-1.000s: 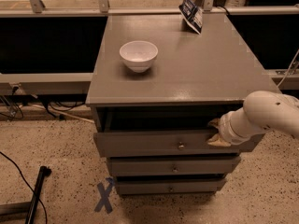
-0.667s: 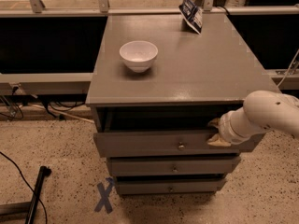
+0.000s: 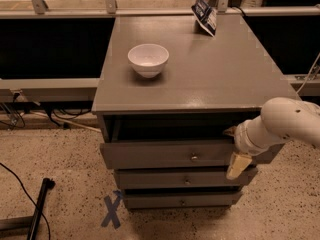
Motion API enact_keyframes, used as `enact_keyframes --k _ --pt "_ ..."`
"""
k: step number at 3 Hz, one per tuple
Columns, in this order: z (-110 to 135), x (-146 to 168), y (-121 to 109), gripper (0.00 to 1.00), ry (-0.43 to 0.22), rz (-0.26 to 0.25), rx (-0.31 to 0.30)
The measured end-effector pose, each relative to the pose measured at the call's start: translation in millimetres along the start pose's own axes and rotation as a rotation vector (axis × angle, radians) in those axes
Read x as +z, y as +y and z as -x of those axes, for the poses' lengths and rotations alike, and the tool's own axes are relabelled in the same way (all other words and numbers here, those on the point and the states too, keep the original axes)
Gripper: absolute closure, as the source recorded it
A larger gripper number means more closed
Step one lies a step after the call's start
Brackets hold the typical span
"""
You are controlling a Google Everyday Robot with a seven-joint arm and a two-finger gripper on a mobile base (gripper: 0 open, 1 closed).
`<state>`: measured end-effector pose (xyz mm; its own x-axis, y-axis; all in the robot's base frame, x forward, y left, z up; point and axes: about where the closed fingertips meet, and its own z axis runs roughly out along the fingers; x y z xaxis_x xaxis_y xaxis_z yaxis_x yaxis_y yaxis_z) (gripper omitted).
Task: Open top drawer
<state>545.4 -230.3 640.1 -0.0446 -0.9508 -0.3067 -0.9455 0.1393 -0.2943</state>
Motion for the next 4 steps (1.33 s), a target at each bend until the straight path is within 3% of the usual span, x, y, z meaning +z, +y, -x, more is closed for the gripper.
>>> enact_keyframes --k 2,4 --pt "-2 -1 -4 0.05 -0.002 0.012 0.001" --pt "-7 -6 15 0.38 -0.015 0.091 -0.002"
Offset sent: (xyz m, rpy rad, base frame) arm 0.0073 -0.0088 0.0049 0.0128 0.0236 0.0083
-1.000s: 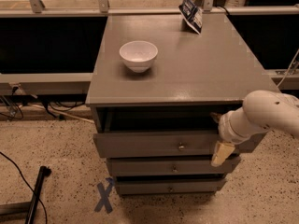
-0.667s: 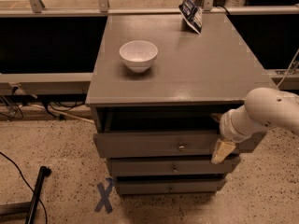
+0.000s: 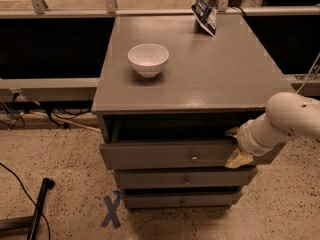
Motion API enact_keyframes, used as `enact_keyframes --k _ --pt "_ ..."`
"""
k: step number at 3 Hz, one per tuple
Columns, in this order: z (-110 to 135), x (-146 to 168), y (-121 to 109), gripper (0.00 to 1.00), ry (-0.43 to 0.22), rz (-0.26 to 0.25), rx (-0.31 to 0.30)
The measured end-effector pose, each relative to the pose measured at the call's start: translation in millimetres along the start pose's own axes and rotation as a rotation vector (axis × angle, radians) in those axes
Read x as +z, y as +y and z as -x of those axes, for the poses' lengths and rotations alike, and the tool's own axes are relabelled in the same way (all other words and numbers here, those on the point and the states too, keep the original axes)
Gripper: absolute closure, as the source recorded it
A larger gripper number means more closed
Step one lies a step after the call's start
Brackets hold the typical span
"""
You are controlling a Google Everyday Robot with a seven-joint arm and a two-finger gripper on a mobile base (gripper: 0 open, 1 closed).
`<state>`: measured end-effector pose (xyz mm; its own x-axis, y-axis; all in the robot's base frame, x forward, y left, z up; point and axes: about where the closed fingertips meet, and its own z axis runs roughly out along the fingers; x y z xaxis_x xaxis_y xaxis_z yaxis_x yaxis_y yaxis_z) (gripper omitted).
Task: Open top drawer
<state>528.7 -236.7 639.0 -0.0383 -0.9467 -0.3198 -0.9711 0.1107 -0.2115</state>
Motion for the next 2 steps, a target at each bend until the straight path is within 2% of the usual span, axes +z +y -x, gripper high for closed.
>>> enact_keyframes --k 1,2 --pt "3 -15 28 0.33 -0.016 0.064 -0.018" --pt "9 -53 65 0.33 -0.021 0.109 -0.039"
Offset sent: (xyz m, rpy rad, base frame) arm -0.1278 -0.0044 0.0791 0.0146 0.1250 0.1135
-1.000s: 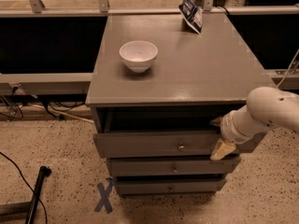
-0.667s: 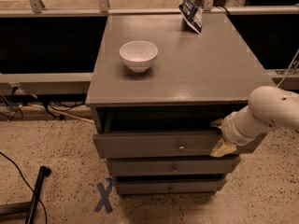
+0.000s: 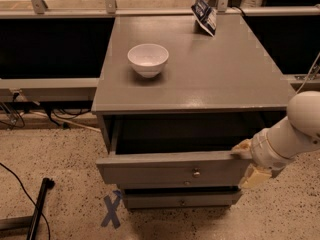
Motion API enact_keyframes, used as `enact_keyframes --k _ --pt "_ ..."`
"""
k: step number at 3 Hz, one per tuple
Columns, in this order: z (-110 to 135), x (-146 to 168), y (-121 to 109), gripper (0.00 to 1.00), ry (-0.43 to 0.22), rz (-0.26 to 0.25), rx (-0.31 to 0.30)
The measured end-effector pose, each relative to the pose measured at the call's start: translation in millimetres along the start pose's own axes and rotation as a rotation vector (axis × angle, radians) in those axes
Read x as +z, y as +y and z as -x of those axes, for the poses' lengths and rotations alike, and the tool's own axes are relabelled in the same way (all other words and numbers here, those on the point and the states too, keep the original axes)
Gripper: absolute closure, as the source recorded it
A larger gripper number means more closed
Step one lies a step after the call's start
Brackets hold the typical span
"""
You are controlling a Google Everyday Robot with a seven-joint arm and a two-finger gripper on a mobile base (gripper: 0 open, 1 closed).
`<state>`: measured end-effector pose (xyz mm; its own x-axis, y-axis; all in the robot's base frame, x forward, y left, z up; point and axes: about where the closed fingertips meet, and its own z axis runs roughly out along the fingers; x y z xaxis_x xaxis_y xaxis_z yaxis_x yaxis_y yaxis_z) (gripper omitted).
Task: Open top drawer
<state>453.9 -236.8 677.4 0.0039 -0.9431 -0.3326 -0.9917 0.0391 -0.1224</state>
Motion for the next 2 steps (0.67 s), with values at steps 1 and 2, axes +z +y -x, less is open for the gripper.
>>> enact_keyframes --k 1,2 --pt "-5 -27 35 0.34 0.018 0.068 0.002" --pt "-18 -35 57 0.34 0.029 0.124 0.038"
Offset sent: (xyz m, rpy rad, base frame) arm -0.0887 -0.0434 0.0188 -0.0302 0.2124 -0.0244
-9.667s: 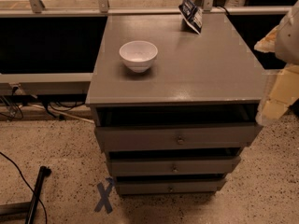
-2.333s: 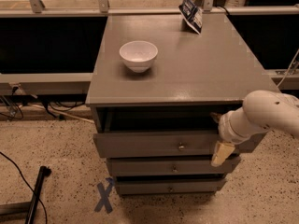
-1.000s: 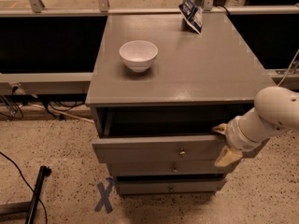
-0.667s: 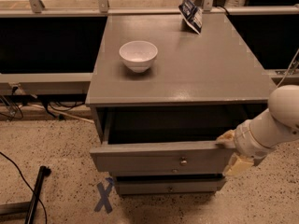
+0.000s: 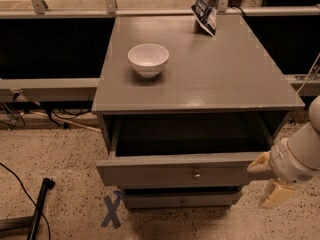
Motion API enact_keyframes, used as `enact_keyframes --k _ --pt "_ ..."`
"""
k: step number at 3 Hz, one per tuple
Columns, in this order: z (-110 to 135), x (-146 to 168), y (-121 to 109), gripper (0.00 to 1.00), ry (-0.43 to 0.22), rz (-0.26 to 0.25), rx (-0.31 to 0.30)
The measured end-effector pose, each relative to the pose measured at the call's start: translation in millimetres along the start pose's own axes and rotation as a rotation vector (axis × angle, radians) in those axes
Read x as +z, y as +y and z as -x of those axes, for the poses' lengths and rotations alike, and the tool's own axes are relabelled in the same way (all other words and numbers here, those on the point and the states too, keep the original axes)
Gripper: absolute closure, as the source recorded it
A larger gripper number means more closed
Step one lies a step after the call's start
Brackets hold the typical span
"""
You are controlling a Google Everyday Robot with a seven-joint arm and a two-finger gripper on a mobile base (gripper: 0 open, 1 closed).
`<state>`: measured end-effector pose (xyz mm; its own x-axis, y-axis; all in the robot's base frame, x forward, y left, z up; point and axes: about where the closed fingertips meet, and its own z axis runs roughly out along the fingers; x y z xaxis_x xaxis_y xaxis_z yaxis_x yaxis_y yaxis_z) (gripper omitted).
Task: Open top drawer
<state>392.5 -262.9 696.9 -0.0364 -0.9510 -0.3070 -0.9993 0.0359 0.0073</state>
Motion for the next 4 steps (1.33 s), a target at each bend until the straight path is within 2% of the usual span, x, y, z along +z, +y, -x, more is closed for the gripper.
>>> enact_keyframes --k 1,2,3,4 --pt "-4 5 -8 0.33 0.007 -0.013 0.008" --pt "1 15 -56 0.23 0.041 -0.112 -0.026" --pt "9 11 -85 0.23 0.076 -0.187 -0.068" --pt "14 -7 -96 0.24 0.128 -0.247 -0.092"
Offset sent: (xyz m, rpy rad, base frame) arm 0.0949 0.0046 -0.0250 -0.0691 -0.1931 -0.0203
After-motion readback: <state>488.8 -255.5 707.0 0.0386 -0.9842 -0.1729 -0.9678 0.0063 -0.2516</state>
